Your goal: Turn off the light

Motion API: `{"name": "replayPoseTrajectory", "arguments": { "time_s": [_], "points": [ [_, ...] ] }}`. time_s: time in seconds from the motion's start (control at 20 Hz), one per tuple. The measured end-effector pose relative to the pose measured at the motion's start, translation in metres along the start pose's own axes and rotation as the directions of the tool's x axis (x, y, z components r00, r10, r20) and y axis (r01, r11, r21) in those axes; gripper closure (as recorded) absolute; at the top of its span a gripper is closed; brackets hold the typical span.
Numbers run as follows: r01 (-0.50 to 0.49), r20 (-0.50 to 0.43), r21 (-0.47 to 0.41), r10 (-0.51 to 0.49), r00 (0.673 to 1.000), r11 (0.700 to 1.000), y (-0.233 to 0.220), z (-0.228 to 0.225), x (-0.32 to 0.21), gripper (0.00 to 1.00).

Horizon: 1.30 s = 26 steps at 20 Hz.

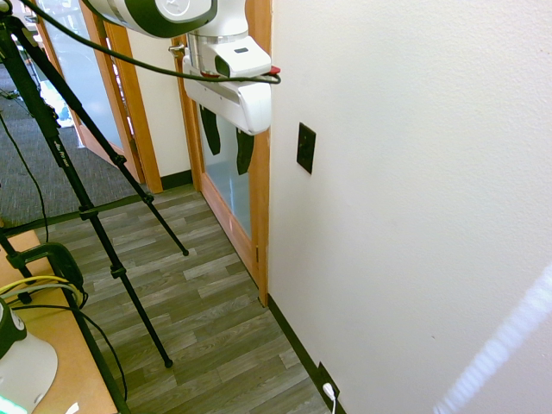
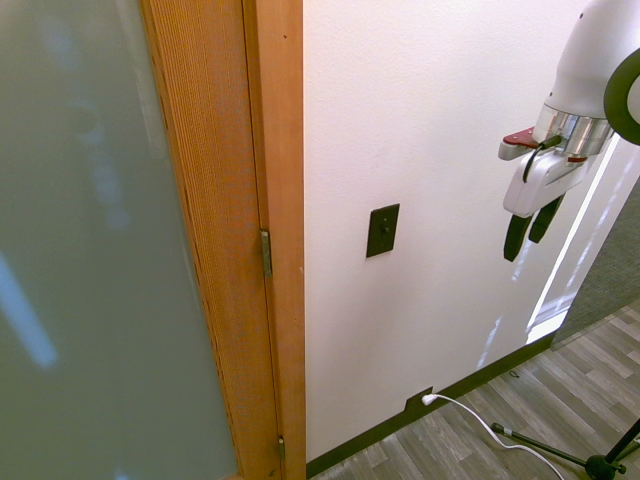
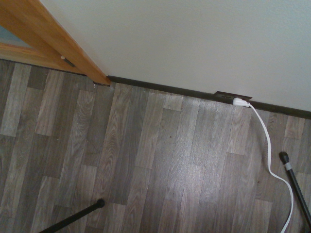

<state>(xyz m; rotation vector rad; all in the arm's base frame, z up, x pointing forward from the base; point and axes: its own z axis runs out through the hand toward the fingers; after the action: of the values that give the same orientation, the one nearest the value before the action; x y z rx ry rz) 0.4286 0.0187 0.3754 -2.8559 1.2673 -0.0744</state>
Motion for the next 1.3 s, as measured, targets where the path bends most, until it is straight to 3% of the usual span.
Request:
{"name": "replayPoseTrajectory", "arguments": {
  "time_s": [0.2, 0.55, 0.95, 1.15, 1.2, 1.3],
  "points": [
    [-0.013, -0.014, 0.016, 0.013, 1.000, 1.000, -0.005, 0.000, 0.000, 0.00],
    [-0.060, -0.112, 0.194, 0.083, 0.990, 0.979, -0.066, 0.025, 0.011, 0.00],
    [-0.123, -0.318, 0.212, 0.187, 0.929, 0.970, -0.129, 0.063, 0.041, 0.00],
    [-0.121, -0.353, 0.213, 0.192, 0.916, 0.969, -0.161, 0.082, 0.049, 0.00],
    [-0.129, -0.362, 0.228, 0.207, 0.909, 0.965, -0.165, 0.085, 0.053, 1.00],
    [-0.141, -0.372, 0.270, 0.238, 0.897, 0.953, -0.166, 0.087, 0.056, 1.00]
  ]
}}
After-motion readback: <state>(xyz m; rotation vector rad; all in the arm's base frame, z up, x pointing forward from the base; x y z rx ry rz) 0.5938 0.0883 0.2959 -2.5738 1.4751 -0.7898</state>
